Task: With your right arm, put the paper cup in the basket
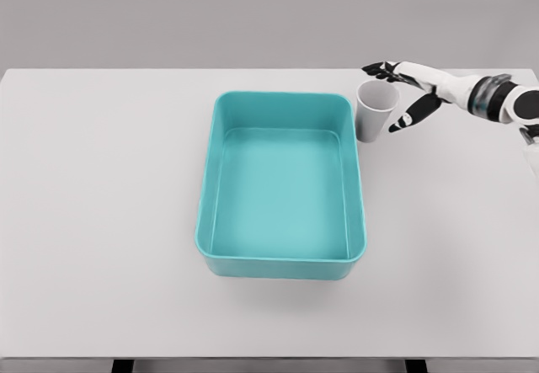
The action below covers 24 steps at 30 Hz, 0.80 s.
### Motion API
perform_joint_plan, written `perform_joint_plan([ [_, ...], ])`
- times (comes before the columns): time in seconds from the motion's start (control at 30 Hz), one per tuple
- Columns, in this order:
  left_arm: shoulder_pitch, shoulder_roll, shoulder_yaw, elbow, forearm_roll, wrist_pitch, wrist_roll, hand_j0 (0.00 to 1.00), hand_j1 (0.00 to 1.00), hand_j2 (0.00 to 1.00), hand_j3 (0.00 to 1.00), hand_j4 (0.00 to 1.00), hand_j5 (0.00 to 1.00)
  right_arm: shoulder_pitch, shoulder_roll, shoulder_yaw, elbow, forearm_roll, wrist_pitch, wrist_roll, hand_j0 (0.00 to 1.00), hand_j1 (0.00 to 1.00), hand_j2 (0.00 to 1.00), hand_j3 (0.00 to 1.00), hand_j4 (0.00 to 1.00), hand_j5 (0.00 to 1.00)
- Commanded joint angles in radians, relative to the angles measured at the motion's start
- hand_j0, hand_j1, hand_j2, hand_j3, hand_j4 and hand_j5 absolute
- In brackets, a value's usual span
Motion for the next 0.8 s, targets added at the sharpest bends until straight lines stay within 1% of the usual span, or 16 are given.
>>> perform_joint_plan([
  [0.0, 0.0, 0.0, 0.0, 0.0, 0.0, 0.0, 0.0, 1.0, 1.0, 1.0, 1.0, 1.0, 1.0, 0.0, 0.004, 0.0, -0.001, -0.004, -0.006, 0.0, 1.0, 1.0, 1.0, 1.0, 1.0, 1.0],
  [0.37, 0.0, 0.0, 0.0, 0.0, 0.0, 0.0, 0.0, 1.0, 1.0, 1.0, 1.0, 1.0, 1.0, 0.0, 0.024, 0.014, 0.013, -0.004, -0.007, 0.0, 1.0, 1.0, 1.0, 1.0, 1.0, 1.0],
  [0.47, 0.0, 0.0, 0.0, 0.0, 0.0, 0.0, 0.0, 1.0, 1.0, 1.0, 1.0, 1.0, 1.0, 0.0, 0.026, 0.014, 0.035, -0.004, -0.021, 0.0, 1.0, 1.0, 1.0, 1.0, 1.0, 1.0],
  [0.57, 0.0, 0.0, 0.0, 0.0, 0.0, 0.0, 0.0, 1.0, 1.0, 1.0, 1.0, 1.0, 1.0, 0.0, 0.026, 0.014, 0.039, -0.004, -0.021, 0.0, 1.0, 1.0, 1.0, 1.0, 1.0, 1.0],
  [0.6, 0.0, 0.0, 0.0, 0.0, 0.0, 0.0, 0.0, 1.0, 1.0, 1.0, 1.0, 1.0, 1.0, 0.0, 0.024, 0.015, 0.039, -0.004, -0.021, 0.0, 0.98, 0.98, 0.98, 0.98, 0.98, 0.98],
  [0.67, 0.0, 0.0, 0.0, 0.0, 0.0, 0.0, 0.0, 1.0, 1.0, 1.0, 1.0, 1.0, 1.0, 0.0, 0.024, 0.015, 0.038, -0.004, -0.021, 0.0, 0.85, 0.85, 0.85, 0.85, 0.85, 0.85],
  [0.7, 0.0, 0.0, 0.0, 0.0, 0.0, 0.001, 0.0, 1.0, 1.0, 1.0, 1.0, 1.0, 1.0, 0.0, 0.024, 0.015, 0.038, -0.004, -0.022, 0.0, 0.81, 0.81, 0.81, 0.81, 0.81, 0.81],
  [0.77, 0.0, 0.0, 0.0, 0.0, 0.0, 0.0, 0.0, 1.0, 1.0, 1.0, 1.0, 1.0, 1.0, 0.0, 0.024, 0.015, 0.036, -0.004, -0.022, 0.0, 0.78, 0.78, 0.78, 0.78, 0.78, 0.78],
])
